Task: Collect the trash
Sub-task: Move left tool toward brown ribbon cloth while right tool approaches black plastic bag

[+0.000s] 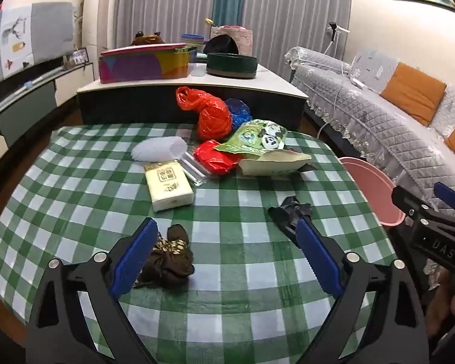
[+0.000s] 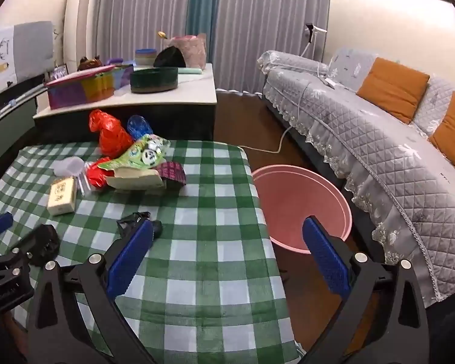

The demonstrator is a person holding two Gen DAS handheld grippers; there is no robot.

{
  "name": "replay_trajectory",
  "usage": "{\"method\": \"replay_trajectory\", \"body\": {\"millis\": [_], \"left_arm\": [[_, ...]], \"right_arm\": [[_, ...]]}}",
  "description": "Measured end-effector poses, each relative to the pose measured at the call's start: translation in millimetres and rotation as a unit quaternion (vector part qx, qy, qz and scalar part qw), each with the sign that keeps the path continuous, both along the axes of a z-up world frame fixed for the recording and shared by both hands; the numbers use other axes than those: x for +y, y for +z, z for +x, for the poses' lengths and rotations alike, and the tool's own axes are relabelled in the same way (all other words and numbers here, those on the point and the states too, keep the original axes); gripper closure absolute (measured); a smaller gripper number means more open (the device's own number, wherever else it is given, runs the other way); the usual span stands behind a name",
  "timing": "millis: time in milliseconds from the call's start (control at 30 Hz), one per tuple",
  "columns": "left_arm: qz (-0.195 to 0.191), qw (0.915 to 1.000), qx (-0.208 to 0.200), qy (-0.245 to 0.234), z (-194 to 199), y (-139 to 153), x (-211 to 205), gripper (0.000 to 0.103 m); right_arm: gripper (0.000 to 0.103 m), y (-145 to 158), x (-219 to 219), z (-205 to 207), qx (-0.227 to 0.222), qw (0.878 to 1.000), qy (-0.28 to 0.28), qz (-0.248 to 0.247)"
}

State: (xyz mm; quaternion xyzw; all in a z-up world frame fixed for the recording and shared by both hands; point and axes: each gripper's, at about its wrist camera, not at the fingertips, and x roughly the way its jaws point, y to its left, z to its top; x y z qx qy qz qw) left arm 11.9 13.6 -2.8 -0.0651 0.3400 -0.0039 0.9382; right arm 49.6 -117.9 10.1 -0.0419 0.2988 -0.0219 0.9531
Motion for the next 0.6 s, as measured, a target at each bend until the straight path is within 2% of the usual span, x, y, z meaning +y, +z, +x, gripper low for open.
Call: {"method": "replay_trajectory", "body": {"millis": [67,267,600], "left_arm": [[0.009,0.9999,-0.005,-0.005,-5.4,-0.3,-3.5,0.014],[0.020,0.9996,-0.015,-0.010,-10.0,3.0,-8.4,0.014],[0.015,0.9996,-0.018,-0.018,-11.1,4.0,-9.7,0.014]], "right_arm": [[0.006,3.9,-25.4,-11.3,-0.006,1.000,0.000,0.001],[0.006,12.0,-46.0,-18.3,-0.007,1.000,0.005,0.005],[0.006,11.2,-47.5,-18.3,-0.002,1.000,0.009,0.004]]}}
